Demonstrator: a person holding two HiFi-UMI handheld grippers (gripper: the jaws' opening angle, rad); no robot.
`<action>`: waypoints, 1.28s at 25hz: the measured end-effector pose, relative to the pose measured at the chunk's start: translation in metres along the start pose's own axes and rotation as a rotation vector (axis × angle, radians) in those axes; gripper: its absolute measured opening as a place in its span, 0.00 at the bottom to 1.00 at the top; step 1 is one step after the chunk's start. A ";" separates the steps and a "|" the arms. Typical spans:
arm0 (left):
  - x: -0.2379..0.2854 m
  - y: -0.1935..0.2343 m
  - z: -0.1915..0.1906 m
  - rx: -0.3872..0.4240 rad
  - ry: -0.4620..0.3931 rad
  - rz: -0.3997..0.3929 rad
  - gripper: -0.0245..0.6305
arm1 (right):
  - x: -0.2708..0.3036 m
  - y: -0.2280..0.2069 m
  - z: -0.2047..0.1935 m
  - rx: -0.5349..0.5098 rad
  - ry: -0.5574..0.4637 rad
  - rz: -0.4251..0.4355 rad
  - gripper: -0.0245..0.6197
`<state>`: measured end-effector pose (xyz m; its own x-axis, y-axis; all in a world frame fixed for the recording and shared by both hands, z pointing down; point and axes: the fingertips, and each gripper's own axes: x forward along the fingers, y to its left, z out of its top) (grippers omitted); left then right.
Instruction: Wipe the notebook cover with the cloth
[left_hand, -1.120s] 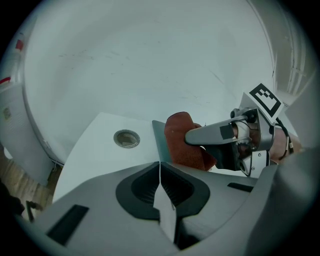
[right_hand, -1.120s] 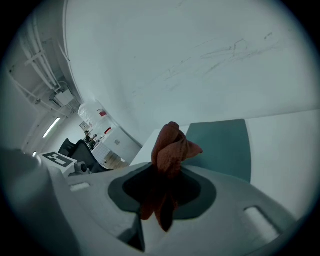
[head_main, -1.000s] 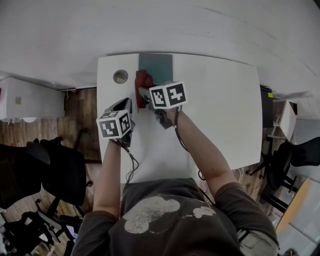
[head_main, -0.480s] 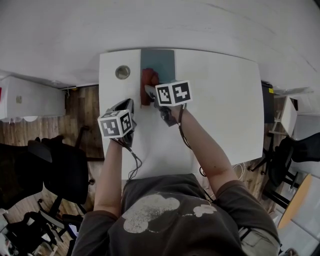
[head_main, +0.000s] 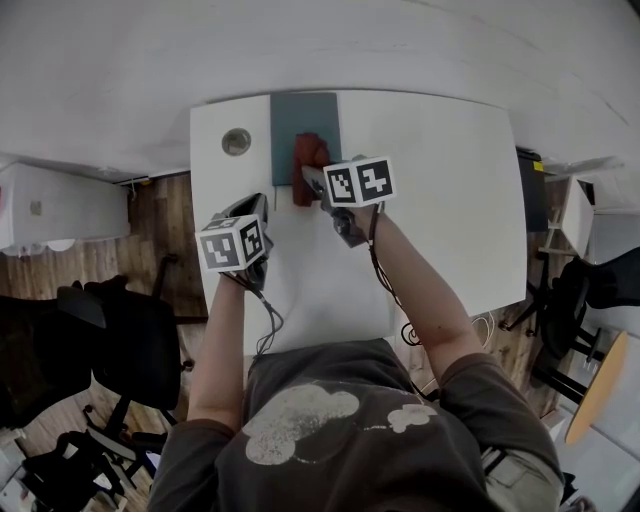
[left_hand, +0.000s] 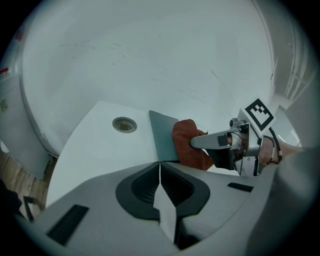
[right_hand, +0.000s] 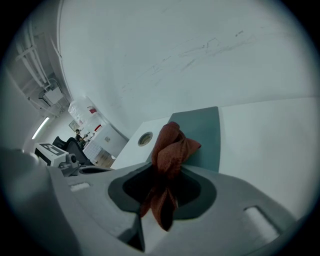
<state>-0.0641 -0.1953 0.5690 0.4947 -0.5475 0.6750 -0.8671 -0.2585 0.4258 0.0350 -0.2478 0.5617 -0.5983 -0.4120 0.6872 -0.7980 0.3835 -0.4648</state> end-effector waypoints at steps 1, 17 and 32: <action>-0.001 -0.002 0.002 0.006 -0.004 0.000 0.04 | -0.002 -0.003 -0.001 0.004 -0.001 -0.004 0.21; -0.018 -0.024 0.002 0.023 -0.021 -0.034 0.04 | -0.043 -0.046 -0.012 0.050 -0.029 -0.097 0.21; -0.064 -0.043 0.012 0.073 -0.103 -0.118 0.04 | -0.093 -0.020 -0.012 0.088 -0.138 -0.152 0.21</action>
<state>-0.0595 -0.1588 0.5002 0.5879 -0.5879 0.5556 -0.8072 -0.3811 0.4509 0.1073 -0.2074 0.5131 -0.4699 -0.5711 0.6731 -0.8795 0.2374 -0.4126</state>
